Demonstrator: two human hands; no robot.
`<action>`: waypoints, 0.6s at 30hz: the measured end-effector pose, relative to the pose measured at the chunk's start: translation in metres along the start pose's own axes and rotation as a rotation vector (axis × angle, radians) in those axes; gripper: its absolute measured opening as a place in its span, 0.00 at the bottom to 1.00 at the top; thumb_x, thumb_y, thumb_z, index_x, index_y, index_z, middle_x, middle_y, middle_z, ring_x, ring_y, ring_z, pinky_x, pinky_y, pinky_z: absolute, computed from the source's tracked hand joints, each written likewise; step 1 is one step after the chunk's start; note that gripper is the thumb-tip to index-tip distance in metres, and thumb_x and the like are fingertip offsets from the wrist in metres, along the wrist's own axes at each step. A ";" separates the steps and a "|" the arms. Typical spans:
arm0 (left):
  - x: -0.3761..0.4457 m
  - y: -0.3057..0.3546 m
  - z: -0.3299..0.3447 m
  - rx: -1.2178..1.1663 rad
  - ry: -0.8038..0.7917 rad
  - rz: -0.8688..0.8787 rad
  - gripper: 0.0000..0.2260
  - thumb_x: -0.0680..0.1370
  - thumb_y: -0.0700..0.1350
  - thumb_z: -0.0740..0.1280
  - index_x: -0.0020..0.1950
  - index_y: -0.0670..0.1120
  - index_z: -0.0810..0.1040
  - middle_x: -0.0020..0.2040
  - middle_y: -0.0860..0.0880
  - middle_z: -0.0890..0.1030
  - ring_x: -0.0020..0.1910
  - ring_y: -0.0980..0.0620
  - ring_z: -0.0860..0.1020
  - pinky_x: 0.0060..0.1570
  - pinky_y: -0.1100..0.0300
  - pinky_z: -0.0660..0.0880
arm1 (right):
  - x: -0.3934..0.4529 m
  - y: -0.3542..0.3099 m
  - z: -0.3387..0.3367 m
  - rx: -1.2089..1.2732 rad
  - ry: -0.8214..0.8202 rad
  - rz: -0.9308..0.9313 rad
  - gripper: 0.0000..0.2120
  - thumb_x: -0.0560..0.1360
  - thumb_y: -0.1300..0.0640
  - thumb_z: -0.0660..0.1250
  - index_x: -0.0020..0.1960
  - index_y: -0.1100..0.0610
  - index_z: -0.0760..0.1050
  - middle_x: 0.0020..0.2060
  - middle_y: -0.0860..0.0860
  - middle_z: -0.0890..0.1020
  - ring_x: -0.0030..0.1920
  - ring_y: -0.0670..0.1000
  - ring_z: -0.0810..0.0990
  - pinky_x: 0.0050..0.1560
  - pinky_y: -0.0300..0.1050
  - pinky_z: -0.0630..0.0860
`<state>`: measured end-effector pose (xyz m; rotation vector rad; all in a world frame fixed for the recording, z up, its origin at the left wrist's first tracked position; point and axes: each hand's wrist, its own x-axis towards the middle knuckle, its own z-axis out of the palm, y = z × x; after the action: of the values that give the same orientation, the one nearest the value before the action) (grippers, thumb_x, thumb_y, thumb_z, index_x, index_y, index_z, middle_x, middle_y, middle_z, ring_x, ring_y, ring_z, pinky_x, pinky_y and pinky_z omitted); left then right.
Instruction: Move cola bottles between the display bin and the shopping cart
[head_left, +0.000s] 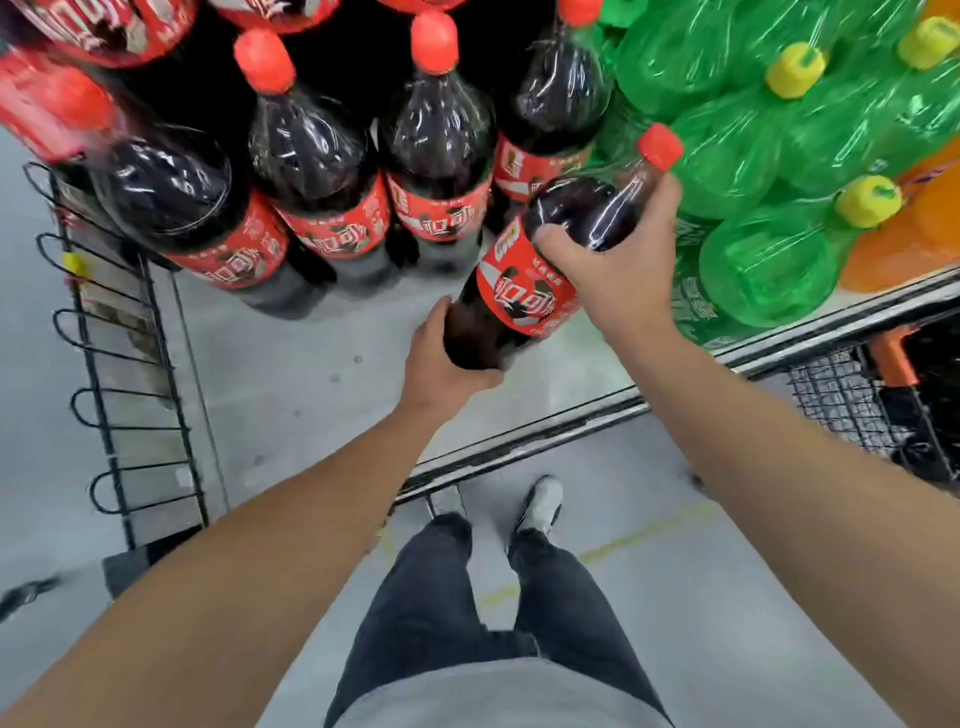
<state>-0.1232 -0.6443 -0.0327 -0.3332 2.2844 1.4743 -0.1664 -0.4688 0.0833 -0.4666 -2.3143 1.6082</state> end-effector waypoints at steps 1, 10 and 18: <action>0.004 0.000 0.005 -0.008 -0.004 0.011 0.55 0.55 0.52 0.81 0.79 0.47 0.62 0.71 0.45 0.71 0.70 0.48 0.71 0.69 0.52 0.69 | 0.003 0.001 0.000 -0.017 -0.008 -0.012 0.36 0.64 0.52 0.80 0.65 0.56 0.67 0.57 0.51 0.81 0.57 0.47 0.82 0.62 0.45 0.77; 0.006 0.006 -0.004 -0.013 -0.160 0.064 0.45 0.59 0.52 0.76 0.74 0.43 0.66 0.64 0.49 0.77 0.62 0.54 0.76 0.63 0.60 0.74 | 0.010 0.001 -0.003 -0.099 -0.189 -0.125 0.38 0.64 0.52 0.81 0.68 0.56 0.65 0.60 0.55 0.79 0.61 0.51 0.80 0.63 0.50 0.77; -0.016 0.067 -0.058 -0.082 -0.167 0.432 0.36 0.74 0.37 0.73 0.79 0.49 0.62 0.70 0.57 0.73 0.69 0.61 0.72 0.68 0.61 0.71 | -0.014 -0.017 -0.015 -0.247 -0.544 -0.276 0.43 0.61 0.52 0.80 0.73 0.56 0.68 0.63 0.48 0.77 0.62 0.46 0.75 0.65 0.34 0.70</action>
<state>-0.1482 -0.6698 0.0500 0.2726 2.2542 1.7253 -0.1496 -0.4669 0.1035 0.2790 -2.8284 1.4483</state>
